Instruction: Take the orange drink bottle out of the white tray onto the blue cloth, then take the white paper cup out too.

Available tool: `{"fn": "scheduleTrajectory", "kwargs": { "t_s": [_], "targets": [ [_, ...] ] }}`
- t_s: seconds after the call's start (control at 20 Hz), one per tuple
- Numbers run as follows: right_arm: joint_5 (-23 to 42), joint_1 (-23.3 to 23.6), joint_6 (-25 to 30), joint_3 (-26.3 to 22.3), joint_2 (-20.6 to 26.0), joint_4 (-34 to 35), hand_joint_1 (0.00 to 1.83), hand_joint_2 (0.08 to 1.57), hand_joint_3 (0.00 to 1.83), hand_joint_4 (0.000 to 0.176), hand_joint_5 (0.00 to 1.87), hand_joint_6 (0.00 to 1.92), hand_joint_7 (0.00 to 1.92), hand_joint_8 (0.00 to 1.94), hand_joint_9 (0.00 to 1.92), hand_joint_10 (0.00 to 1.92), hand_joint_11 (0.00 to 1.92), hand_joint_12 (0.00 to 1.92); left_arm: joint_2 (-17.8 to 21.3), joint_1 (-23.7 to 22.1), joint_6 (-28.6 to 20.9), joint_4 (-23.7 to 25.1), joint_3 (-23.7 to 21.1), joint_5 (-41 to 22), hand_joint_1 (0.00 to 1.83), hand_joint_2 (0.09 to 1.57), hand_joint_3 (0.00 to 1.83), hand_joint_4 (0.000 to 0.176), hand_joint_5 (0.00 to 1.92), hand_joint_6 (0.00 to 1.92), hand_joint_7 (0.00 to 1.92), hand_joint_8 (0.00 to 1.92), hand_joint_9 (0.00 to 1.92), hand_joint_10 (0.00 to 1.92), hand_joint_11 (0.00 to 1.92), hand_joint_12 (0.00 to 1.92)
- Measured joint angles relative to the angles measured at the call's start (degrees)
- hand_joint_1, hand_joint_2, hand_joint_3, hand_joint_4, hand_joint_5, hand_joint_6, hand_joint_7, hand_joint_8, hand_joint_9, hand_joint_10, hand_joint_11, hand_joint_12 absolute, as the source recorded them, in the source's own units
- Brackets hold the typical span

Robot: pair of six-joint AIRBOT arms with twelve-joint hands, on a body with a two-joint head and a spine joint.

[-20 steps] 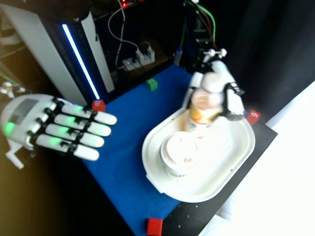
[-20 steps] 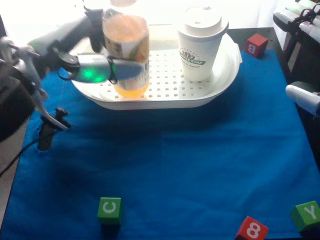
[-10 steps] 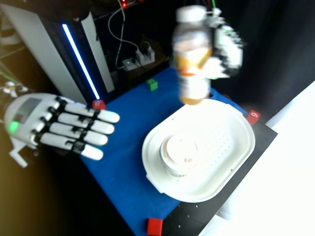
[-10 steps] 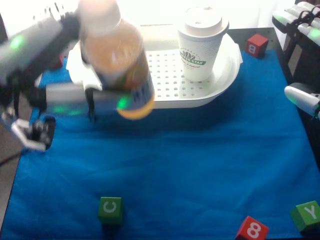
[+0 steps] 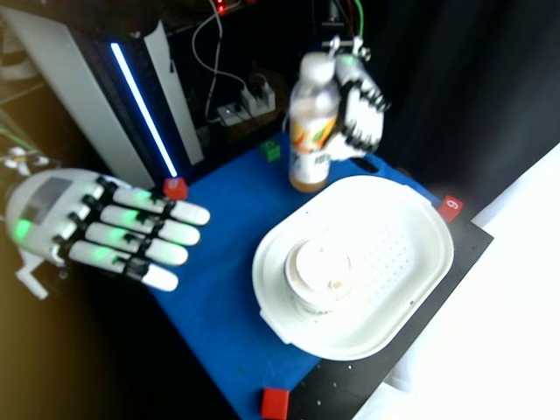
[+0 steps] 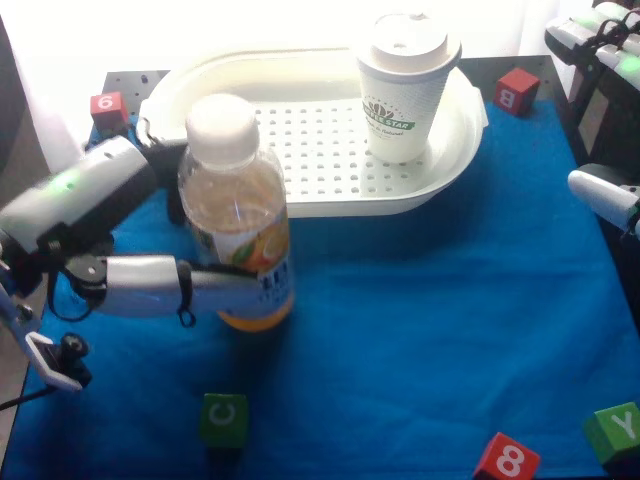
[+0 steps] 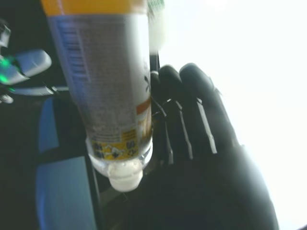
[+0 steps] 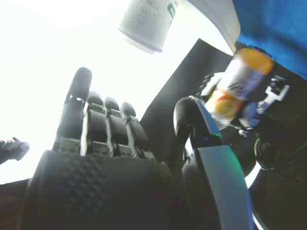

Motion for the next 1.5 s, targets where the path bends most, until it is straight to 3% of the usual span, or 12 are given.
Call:
{"fn": "scheduleTrajectory", "kwargs": {
  "t_s": [0.05, 0.1, 0.25, 0.45, 0.6, 0.75, 0.85, 1.0, 1.1, 1.3, 1.45, 1.5],
  "targets": [
    [0.00, 0.00, 0.00, 0.00, 0.00, -0.02, 0.46, 1.41, 0.00, 0.000, 0.00, 0.00, 0.00, 0.00, 0.00, 0.00, 0.00, 0.86, 0.02, 0.00, -0.13, 0.37, -0.17, 0.42, 0.78, 1.12, 0.00, 0.005, 0.38, 0.17, 0.40, 0.22, 0.21, 0.72, 0.02, 1.45],
    [0.00, 0.00, 0.00, 0.00, 0.00, 0.00, 0.46, 1.41, 0.00, 0.000, 0.00, 0.00, 0.00, 0.00, 0.00, 0.00, 0.00, 0.83, 0.02, 0.13, -0.26, -0.09, -0.42, 0.28, 0.70, 1.08, 0.00, 0.058, 0.25, 0.05, 0.25, 0.06, 0.12, 0.38, 0.00, 1.08],
    [-0.04, 0.00, 0.20, 0.22, 0.00, -0.07, 0.42, 1.40, 0.00, 0.000, 0.00, 0.00, 0.00, 0.00, 0.00, 0.00, 0.00, 0.76, 1.97, 2.60, -0.33, -0.74, -1.81, -1.81, 0.62, 0.97, 0.00, 0.135, 0.05, 0.02, 0.01, 0.00, 0.00, 0.01, 0.00, 0.06],
    [0.13, 0.00, 1.77, 0.83, 0.00, 0.02, 0.39, 1.39, 0.00, 0.000, 0.00, 0.00, 0.00, 0.00, 0.00, 0.00, 0.00, 0.73, 4.42, 6.12, 0.68, -2.45, -3.82, -5.49, 0.59, 0.98, 0.00, 0.122, 0.00, 0.00, 0.00, 0.00, 0.00, 0.00, 0.00, 0.00],
    [0.50, 0.07, 2.45, 1.31, 0.00, -0.55, 0.40, 1.40, 0.00, 0.000, 0.00, 0.00, 0.00, 0.00, 0.00, 0.00, 0.00, 0.46, 5.68, 8.57, 1.25, -3.96, -5.09, -8.87, 0.51, 0.97, 0.00, 0.149, 0.00, 0.00, 0.00, 0.00, 0.00, 0.00, 0.00, 0.00],
    [0.02, 4.55, 2.56, 4.24, -1.42, -1.55, 0.40, 1.37, 0.00, 0.000, 0.00, 0.00, 0.00, 0.00, 0.00, 0.00, 0.00, 0.26, 7.78, 12.11, 4.13, -7.85, -6.54, -12.31, 0.57, 1.02, 0.01, 0.109, 0.00, 0.00, 0.00, 0.00, 0.00, 0.00, 0.00, 0.00],
    [-2.45, 9.55, 2.56, 6.99, -3.56, -3.34, 0.35, 1.31, 0.00, 0.002, 0.00, 0.00, 0.00, 0.00, 0.00, 0.00, 0.00, 0.03, 8.59, 13.66, 5.40, -10.97, -7.10, -14.38, 0.64, 1.03, 0.01, 0.116, 0.00, 0.00, 0.00, 0.00, 0.00, 0.00, 0.00, 0.00],
    [-10.58, 18.40, 2.56, 13.33, -10.10, -6.58, 0.38, 1.29, 0.00, 0.087, 0.00, 0.00, 0.00, 0.00, 0.00, 0.00, 0.00, 0.00, 8.72, 15.72, 5.95, -13.03, -7.69, -17.81, 0.62, 1.01, 0.00, 0.107, 0.00, 0.00, 0.00, 0.00, 0.00, 0.00, 0.00, 0.00],
    [-16.81, 21.57, 1.20, 16.59, -13.92, -7.76, 0.43, 1.26, 0.00, 0.058, 0.00, 0.00, 0.00, 0.00, 0.00, 0.00, 0.00, 0.00, 8.70, 16.24, 5.99, -13.27, -7.72, -18.12, 0.66, 1.04, 0.01, 0.071, 0.00, 0.00, 0.00, 0.00, 0.00, 0.00, 0.00, 0.00],
    [-25.75, 26.14, -1.53, 23.12, -20.76, -7.26, 0.49, 1.19, 0.00, 0.059, 0.00, 0.00, 0.00, 0.00, 0.00, 0.00, 0.00, 0.00, 8.70, 16.50, 5.97, -15.10, -7.72, -19.76, 0.63, 1.07, 0.02, 0.153, 0.00, 0.00, 0.00, 0.00, 0.00, 0.00, 0.03, 0.02],
    [-29.97, 27.28, -1.53, 27.28, -24.17, -7.26, 0.57, 1.16, 0.00, 0.054, 0.00, 0.00, 0.00, 0.00, 0.00, 0.00, 0.00, 0.00, 8.70, 17.00, 5.97, -15.41, -7.72, -20.20, 0.62, 1.05, 0.00, 0.175, 0.00, 0.00, 0.00, 0.00, 0.00, 0.00, 0.05, 0.03],
    [-30.75, 27.30, -1.55, 27.91, -24.72, -7.23, 0.60, 1.15, 0.00, 0.037, 0.00, 0.00, 0.00, 0.00, 0.00, 0.00, 0.00, 0.00, 8.70, 17.00, 5.99, -15.50, -7.72, -20.41, 0.62, 1.05, 0.00, 0.163, 0.00, 0.00, 0.00, 0.00, 0.00, 0.00, 0.05, 0.04]
  ]
}}
